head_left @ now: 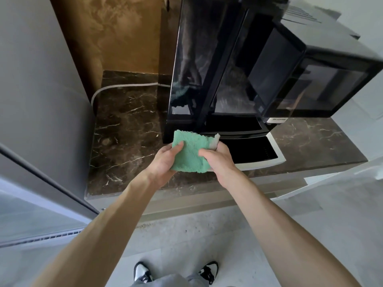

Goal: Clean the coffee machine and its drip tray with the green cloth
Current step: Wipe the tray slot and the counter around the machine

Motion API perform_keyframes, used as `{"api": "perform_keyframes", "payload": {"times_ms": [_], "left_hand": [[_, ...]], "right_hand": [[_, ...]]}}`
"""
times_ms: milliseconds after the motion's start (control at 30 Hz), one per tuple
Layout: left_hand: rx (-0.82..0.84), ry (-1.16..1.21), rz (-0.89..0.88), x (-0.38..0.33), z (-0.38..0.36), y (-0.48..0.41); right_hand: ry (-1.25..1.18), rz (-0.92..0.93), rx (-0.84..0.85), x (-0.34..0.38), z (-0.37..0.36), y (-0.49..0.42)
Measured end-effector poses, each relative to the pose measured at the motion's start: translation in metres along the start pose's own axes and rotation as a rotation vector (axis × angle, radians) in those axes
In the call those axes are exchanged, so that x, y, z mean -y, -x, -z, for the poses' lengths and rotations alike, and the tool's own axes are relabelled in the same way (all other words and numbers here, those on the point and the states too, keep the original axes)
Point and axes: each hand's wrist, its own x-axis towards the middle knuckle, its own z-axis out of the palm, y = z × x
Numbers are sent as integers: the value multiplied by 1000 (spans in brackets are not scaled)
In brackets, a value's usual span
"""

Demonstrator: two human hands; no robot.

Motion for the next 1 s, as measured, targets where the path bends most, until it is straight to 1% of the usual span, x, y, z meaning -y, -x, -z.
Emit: {"api": "perform_keyframes", "payload": {"times_ms": [100,167,233,300,367,400,433,533,567,633,700,733,767,833,900,967,1000], "left_hand": [[-41,89,-4,-9,1,3],[-39,106,-24,-13,6,5],[-52,115,-53,-17,11,8],[-121,100,-112,-19,17,7],[-184,54,-182,-18,23,3],[-210,23,-207,-18,25,2],[-214,-7,-220,-18,25,3],[-113,-129,-183,-19,19,7],[-110,-169,-175,-19,17,9],[-190,-235,-227,-13,17,4],[-342,-387,-308,-1,18,-5],[-387,-425,-305,5,16,-8],[-397,-408,-268,10,13,-10],[-323,-204,-166,16,2,-11],[-216,-27,-71,19,-7,-13],[-145,17,-7,20,-13,-21],[-158,0,19,21,-16,-29]], "right_hand": [[-91,-13,18,0,-3,-4],[-83,-3,5,0,-4,-6],[-23,29,-55,2,-5,-6],[73,107,-142,0,-7,-6],[136,187,-189,-2,-12,-3],[145,204,-173,-2,-16,-3],[121,192,-114,-1,-19,-4],[-58,67,192,4,-32,-3],[-66,52,241,5,-35,-3],[-52,42,268,5,-40,-3],[-94,1,314,4,-45,-1],[-116,-20,337,3,-48,0],[-86,-18,340,4,-50,3],[133,69,291,11,-50,7],[387,179,175,18,-45,10],[502,269,-19,21,-30,7],[491,291,-95,21,-20,5]]}}
